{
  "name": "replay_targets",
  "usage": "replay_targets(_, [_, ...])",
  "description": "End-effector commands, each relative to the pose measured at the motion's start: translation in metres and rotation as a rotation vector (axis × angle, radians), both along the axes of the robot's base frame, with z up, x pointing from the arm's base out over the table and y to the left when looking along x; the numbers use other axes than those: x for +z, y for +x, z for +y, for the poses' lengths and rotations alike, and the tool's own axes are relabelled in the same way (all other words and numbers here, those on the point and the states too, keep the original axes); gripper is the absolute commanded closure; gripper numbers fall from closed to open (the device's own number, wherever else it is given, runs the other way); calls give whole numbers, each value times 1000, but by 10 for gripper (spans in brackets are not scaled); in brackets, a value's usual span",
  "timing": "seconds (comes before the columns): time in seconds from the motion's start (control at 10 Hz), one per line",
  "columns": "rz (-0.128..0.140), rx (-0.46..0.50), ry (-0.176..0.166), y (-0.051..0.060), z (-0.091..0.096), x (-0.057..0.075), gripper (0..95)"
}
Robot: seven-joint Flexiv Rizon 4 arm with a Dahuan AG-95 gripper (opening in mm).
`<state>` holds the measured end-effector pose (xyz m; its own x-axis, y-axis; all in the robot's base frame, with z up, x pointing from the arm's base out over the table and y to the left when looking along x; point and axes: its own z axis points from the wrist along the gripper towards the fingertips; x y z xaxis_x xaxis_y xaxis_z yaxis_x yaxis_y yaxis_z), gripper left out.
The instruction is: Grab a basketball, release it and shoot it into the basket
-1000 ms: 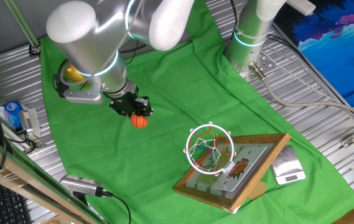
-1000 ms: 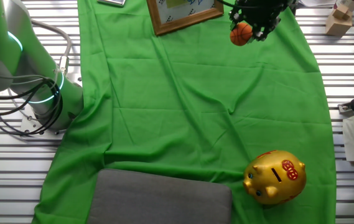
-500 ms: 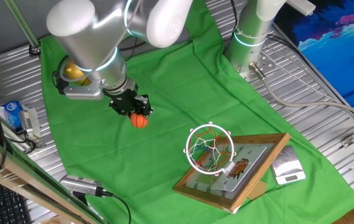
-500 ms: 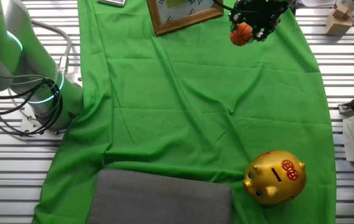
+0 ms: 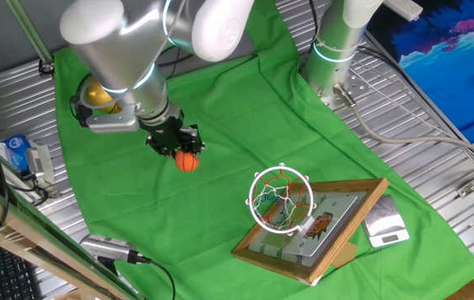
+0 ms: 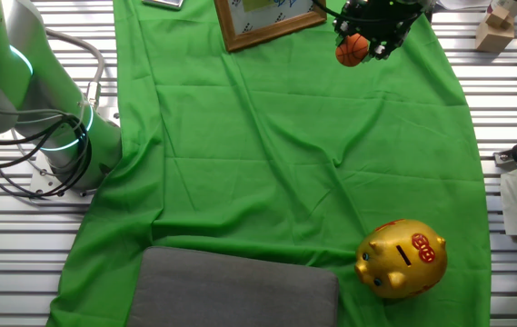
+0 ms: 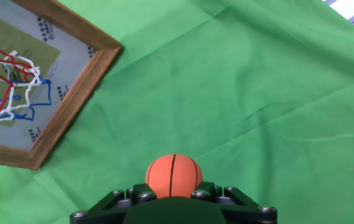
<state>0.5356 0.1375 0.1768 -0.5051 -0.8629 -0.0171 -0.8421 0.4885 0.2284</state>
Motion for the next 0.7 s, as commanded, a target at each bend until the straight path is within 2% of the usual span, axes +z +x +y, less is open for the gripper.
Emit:
replay_targets(0.1, [4, 0, 5, 0, 0, 0, 950])
replay_targets(0.7, [4, 19, 11, 0, 0, 0, 950])
